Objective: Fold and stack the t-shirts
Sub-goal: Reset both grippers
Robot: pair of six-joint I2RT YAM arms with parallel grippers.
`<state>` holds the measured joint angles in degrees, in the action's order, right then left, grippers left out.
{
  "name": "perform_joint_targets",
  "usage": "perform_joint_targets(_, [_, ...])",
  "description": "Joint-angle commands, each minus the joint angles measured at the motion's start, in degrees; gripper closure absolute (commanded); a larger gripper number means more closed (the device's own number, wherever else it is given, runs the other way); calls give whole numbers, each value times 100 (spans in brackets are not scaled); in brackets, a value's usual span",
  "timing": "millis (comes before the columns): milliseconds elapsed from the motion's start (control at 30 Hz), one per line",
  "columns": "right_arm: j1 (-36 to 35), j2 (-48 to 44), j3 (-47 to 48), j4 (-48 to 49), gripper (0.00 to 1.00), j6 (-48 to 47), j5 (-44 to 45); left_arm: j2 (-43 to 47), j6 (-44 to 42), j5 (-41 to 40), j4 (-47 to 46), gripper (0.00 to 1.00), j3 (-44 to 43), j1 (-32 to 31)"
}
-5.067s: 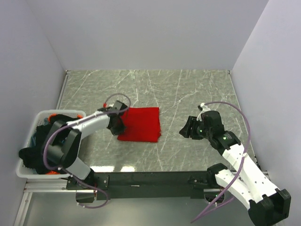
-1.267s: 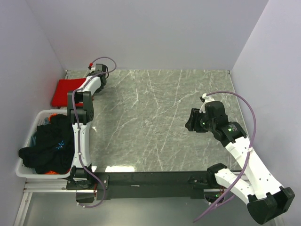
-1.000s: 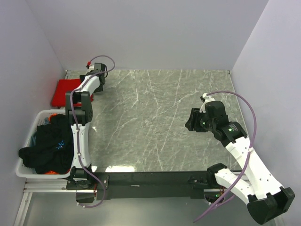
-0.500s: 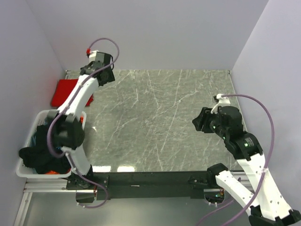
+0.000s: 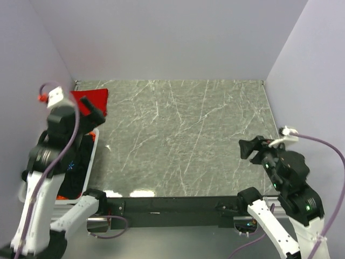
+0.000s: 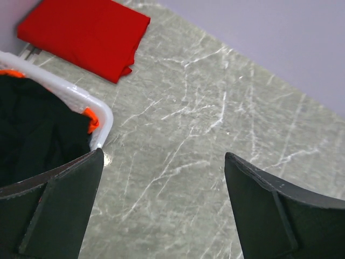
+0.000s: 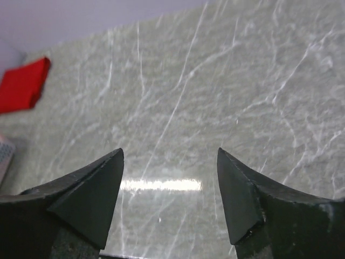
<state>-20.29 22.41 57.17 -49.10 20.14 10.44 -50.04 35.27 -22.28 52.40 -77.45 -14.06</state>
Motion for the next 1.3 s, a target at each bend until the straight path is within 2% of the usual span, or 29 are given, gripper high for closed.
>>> perform_joint_targets(0, [26,-482,155,146,23,16,564,1097,-63,49,262,1,405,-8])
perform_joint_targets(133, [26,-1010,14,313,15,-89,854,2126,-160,22,192,1,879,0])
perform_joint_targets(300, [25,-1608,-223,524,13,-230,1162,3253,-195,-223,-159,1,1249,0])
perform_joint_targets(400, [26,-1854,-416,594,11,-256,1268,3597,-248,-338,-379,0,1425,0])
perform_joint_targets(833, [34,-2513,-909,797,9,-327,1162,4749,200,-312,-986,1,2541,0])
perform_joint_targets(1267, [26,-2584,-979,990,7,-449,1162,4951,270,-514,-1057,1,2674,0])
